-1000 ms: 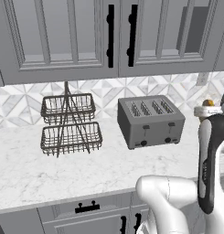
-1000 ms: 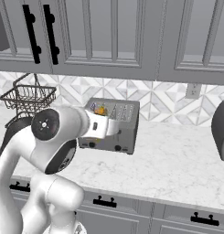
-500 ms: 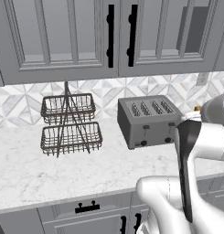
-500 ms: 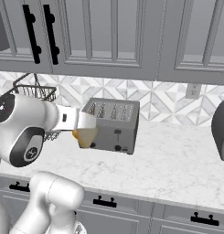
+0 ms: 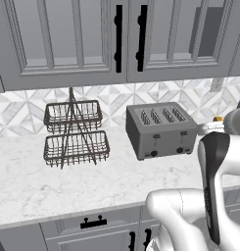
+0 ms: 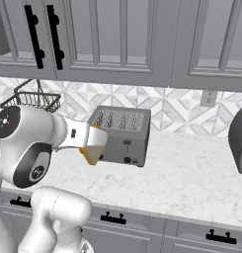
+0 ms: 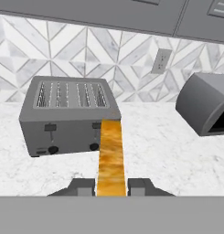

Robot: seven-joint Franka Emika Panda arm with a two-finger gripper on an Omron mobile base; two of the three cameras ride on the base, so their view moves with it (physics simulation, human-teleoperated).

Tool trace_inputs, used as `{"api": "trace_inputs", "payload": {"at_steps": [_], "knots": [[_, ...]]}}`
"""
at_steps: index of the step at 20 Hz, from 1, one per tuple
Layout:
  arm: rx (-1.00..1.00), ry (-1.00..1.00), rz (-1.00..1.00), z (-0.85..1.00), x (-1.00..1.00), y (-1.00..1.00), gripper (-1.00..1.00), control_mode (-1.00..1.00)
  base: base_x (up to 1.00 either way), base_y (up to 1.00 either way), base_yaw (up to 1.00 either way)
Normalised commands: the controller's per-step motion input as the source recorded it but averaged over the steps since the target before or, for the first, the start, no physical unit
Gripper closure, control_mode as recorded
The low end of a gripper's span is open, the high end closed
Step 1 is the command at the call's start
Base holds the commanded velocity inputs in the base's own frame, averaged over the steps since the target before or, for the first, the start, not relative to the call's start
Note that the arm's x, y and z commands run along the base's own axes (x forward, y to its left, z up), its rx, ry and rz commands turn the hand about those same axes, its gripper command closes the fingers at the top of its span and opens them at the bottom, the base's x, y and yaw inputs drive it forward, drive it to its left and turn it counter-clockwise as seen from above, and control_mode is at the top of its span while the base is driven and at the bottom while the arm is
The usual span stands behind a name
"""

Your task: Start the toaster. Once the lever pops up, take the bread to the plate on the dining counter.

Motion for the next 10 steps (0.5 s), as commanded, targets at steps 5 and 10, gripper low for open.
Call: {"api": "trace_inputs", "payload": {"at_steps": [5, 10], "knots": [[0.00, 0.00, 0.00, 0.00, 0.00, 0.00, 1.00, -1.00, 0.00, 0.00, 0.00], [0.00, 0.00, 0.00, 0.00, 0.00, 0.00, 1.00, 1.00, -0.01, 0.05, -0.10]]}}
